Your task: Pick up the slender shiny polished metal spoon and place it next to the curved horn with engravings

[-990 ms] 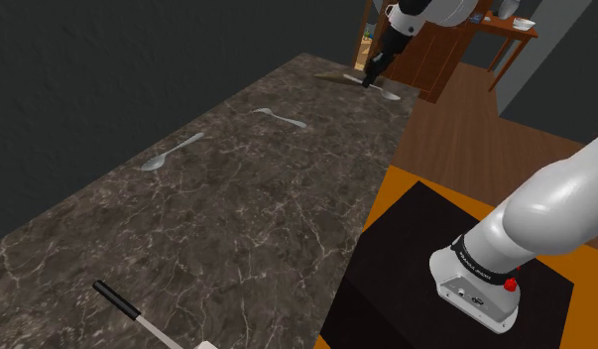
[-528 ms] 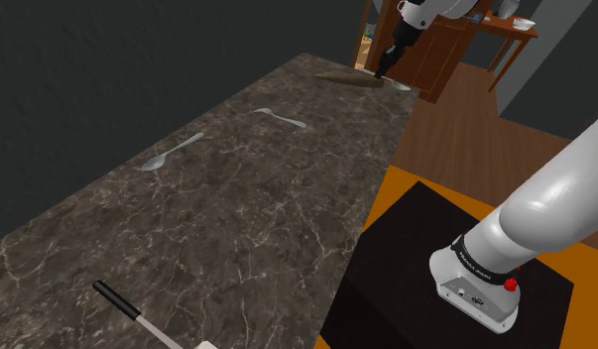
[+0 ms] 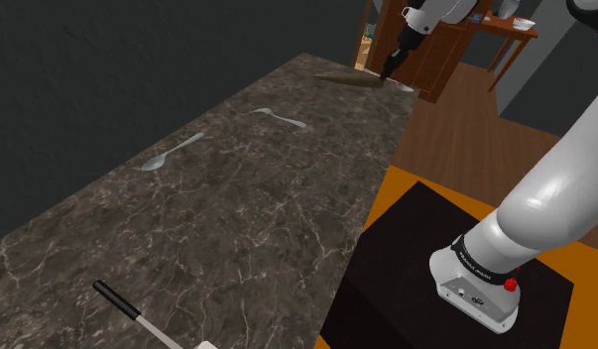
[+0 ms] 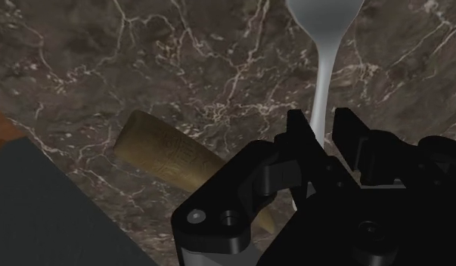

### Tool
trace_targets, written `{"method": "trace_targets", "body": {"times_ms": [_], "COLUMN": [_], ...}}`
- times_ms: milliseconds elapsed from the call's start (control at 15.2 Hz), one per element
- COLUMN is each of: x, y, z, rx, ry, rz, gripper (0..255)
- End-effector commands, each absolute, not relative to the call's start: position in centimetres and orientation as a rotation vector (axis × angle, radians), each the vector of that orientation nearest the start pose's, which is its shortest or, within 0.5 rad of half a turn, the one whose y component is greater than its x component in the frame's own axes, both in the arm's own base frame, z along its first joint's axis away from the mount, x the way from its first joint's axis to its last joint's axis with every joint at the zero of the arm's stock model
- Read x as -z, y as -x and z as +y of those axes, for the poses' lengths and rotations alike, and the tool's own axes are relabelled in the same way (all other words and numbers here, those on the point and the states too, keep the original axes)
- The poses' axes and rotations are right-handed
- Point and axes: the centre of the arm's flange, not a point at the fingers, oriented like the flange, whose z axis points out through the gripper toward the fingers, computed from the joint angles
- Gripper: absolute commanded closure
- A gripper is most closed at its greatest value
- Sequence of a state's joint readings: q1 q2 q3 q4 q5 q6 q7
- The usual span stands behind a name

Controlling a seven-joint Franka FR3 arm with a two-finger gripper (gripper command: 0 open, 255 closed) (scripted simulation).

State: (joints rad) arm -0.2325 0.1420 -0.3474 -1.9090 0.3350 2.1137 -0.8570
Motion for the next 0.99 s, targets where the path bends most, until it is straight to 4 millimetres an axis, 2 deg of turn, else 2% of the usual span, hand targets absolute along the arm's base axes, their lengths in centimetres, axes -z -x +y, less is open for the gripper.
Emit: {"method": "trace_targets", "body": {"times_ms": [0,924], "x": [-42.5,-35.1], "y": [-51.4,-51.4], "z": [-31.0,-31.0], "rx": [0.326,0.326], "ry": [2.984,2.984], "rz": [-0.178,-0.178], "gripper": [255,255]}}
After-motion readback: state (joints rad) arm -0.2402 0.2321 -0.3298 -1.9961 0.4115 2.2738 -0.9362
